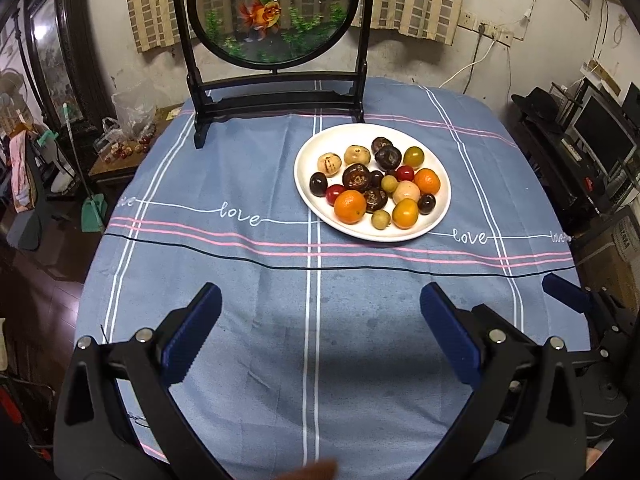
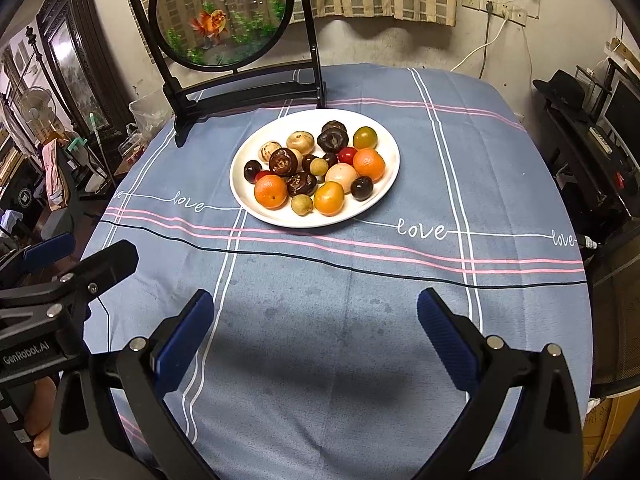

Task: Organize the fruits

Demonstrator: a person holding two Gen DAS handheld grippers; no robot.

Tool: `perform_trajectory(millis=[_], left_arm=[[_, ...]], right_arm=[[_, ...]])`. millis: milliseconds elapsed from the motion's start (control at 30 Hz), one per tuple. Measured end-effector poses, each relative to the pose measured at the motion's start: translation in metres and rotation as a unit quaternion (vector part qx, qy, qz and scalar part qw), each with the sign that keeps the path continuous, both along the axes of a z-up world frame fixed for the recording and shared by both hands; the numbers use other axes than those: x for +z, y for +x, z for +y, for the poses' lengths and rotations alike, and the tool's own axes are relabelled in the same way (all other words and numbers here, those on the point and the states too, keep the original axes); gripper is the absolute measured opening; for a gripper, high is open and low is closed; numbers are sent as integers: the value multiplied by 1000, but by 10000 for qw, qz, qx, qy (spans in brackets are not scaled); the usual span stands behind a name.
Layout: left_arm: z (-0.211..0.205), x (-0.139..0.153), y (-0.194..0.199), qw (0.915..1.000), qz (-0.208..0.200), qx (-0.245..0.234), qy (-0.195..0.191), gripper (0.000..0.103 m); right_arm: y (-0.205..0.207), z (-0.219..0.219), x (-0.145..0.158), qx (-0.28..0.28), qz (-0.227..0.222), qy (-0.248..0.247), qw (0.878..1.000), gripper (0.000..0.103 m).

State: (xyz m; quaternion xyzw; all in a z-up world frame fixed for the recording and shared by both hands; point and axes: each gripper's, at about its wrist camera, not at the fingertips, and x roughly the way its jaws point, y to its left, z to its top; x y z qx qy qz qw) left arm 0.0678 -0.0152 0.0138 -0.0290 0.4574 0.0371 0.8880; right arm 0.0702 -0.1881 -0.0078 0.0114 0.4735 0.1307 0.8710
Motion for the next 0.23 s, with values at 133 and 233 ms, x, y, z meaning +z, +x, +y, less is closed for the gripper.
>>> perform_trajectory(millis=[133,233], left_arm=[[-1,0,0,10000,8,-64,-5,101],[-1,1,-1,10000,-2,-64,-7,101]], right_arm=[[0,0,0,-6,0,3,10000,102],[1,0,0,-3,-2,5,10000,102]])
